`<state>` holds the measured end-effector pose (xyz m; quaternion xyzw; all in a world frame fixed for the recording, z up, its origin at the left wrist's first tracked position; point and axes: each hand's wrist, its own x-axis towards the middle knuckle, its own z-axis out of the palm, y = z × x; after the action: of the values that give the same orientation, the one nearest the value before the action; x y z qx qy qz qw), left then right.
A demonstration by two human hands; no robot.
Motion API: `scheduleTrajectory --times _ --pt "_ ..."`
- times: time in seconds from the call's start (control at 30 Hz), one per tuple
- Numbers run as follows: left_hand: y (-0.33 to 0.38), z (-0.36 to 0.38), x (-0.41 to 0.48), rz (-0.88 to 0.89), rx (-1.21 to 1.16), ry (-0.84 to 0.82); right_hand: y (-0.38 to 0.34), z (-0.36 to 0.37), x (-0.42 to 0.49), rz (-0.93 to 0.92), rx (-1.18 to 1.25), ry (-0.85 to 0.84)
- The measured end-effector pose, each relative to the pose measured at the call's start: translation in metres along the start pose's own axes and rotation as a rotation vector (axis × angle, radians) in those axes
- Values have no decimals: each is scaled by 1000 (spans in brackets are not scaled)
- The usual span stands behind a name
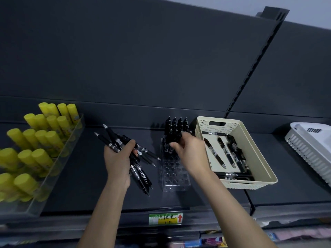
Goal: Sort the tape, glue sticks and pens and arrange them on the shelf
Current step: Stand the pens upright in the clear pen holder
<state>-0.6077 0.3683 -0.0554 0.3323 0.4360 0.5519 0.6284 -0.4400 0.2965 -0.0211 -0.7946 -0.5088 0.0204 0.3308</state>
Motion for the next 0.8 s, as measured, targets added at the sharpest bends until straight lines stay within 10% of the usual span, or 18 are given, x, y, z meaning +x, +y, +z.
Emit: scheduleTrajectory --times 0.8 --pt "7 -8 -7 -10 4 -147 -36 -2 -27 62 211 -145"
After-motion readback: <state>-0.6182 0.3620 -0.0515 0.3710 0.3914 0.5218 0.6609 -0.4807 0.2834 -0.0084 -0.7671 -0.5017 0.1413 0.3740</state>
